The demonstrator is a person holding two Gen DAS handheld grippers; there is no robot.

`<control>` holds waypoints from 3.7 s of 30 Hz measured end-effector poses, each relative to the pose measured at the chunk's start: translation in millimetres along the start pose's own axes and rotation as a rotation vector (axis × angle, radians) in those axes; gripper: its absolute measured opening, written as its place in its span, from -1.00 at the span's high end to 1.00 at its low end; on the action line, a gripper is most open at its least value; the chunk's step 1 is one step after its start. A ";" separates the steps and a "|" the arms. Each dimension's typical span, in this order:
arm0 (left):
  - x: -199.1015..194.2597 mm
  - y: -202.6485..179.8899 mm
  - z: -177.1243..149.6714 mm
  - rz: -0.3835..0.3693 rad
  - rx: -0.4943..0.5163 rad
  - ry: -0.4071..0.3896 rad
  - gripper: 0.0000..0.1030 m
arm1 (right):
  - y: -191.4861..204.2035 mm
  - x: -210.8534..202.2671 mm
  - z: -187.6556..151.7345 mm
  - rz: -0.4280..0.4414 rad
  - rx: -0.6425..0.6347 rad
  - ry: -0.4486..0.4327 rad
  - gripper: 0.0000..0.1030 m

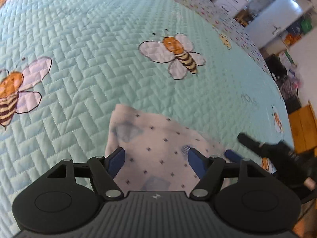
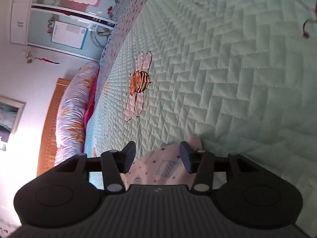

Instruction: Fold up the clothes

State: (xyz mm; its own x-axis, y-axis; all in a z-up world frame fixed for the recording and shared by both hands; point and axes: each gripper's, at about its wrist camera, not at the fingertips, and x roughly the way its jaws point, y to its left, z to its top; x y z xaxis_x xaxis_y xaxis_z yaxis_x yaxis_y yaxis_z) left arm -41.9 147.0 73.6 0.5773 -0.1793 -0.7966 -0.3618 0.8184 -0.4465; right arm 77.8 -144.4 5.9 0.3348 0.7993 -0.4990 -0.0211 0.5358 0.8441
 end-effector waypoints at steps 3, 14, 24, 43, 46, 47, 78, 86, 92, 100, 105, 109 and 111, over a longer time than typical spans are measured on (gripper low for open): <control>-23.2 -6.4 -7.7 -0.003 0.007 -0.028 -0.42 | 28.1 -22.0 -12.5 -0.010 -0.112 -0.016 -0.09; -105.9 -32.1 -63.2 0.145 0.153 -0.138 -0.42 | 98.9 -106.1 -114.3 -0.259 -0.460 -0.131 -0.41; -117.4 -32.1 -102.6 0.280 0.133 0.085 -0.42 | 146.1 -123.5 -167.5 -0.601 -0.628 -0.027 -0.52; -131.8 -32.6 -118.6 0.379 0.188 0.027 -0.42 | 166.4 -113.1 -194.1 -0.729 -0.725 0.032 -0.52; -127.7 -34.0 -116.8 0.378 0.189 0.027 -0.42 | 163.7 -108.3 -192.4 -0.737 -0.724 0.038 -0.52; -126.0 -34.6 -116.1 0.380 0.193 0.029 -0.42 | 162.8 -106.6 -191.8 -0.738 -0.724 0.039 -0.52; -108.6 -40.6 -113.0 0.405 0.232 0.038 -0.42 | 152.8 -84.9 -188.1 -0.725 -0.727 0.096 -0.52; -103.0 -33.5 -109.4 0.375 0.204 0.055 -0.42 | 143.0 -87.6 -179.9 -0.693 -0.675 0.092 -0.52; -108.2 -9.4 -100.0 0.241 0.098 0.041 -0.42 | 123.8 -96.0 -162.5 -0.592 -0.571 0.093 -0.52; -109.9 52.0 -74.4 0.073 -0.076 -0.029 -0.42 | 53.9 -122.3 -116.1 -0.245 -0.211 0.077 -0.52; -79.3 95.8 -52.1 -0.073 -0.206 -0.009 -0.42 | 10.8 -112.2 -93.0 -0.133 -0.090 0.067 -0.52; -49.4 109.6 -38.9 -0.125 -0.237 0.020 -0.42 | -12.0 -88.4 -69.8 -0.077 -0.054 0.077 -0.52; -38.3 114.3 -34.1 -0.152 -0.252 0.028 -0.42 | -19.1 -74.3 -59.8 -0.087 -0.043 0.101 -0.52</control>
State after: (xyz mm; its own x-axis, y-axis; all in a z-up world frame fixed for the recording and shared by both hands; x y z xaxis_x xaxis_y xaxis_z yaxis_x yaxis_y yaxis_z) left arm -130.3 228.8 39.1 0.6197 -0.3072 -0.7222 -0.4449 0.6205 -0.6458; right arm -3.0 -197.7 15.1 0.2403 0.7717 -0.5888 -0.0374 0.6135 0.7888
